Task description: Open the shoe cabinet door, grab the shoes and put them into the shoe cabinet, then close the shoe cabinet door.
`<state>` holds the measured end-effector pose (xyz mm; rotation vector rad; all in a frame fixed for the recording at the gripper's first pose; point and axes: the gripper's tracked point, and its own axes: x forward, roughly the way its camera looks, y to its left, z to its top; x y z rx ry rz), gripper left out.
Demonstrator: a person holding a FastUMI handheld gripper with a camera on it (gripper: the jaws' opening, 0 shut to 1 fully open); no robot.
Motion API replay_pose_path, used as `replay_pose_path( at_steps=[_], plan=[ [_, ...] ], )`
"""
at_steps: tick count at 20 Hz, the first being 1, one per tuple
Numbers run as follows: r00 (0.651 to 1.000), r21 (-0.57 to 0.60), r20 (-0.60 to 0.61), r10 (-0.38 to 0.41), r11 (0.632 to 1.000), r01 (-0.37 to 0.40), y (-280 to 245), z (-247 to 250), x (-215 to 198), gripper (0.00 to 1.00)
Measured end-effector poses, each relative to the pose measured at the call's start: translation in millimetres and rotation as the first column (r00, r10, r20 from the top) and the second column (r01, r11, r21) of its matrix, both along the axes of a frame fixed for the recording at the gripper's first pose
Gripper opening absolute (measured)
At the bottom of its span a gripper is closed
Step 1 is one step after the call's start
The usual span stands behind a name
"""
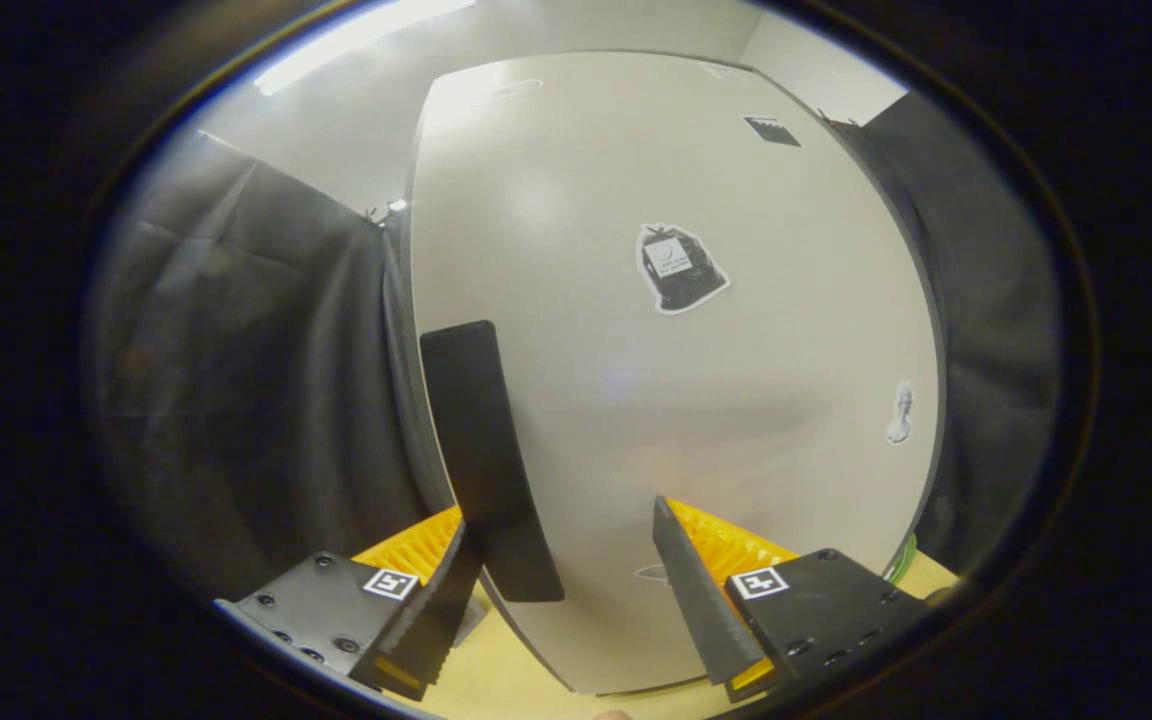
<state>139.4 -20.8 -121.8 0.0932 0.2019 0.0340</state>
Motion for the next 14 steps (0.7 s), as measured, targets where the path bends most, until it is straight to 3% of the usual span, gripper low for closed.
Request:
replay_pose_path(
  at_steps=[14],
  plan=[
    [0.999, -0.003, -0.043, -0.020, 1.000, 0.020, 2, -12, -1, 0.96]
  ],
)
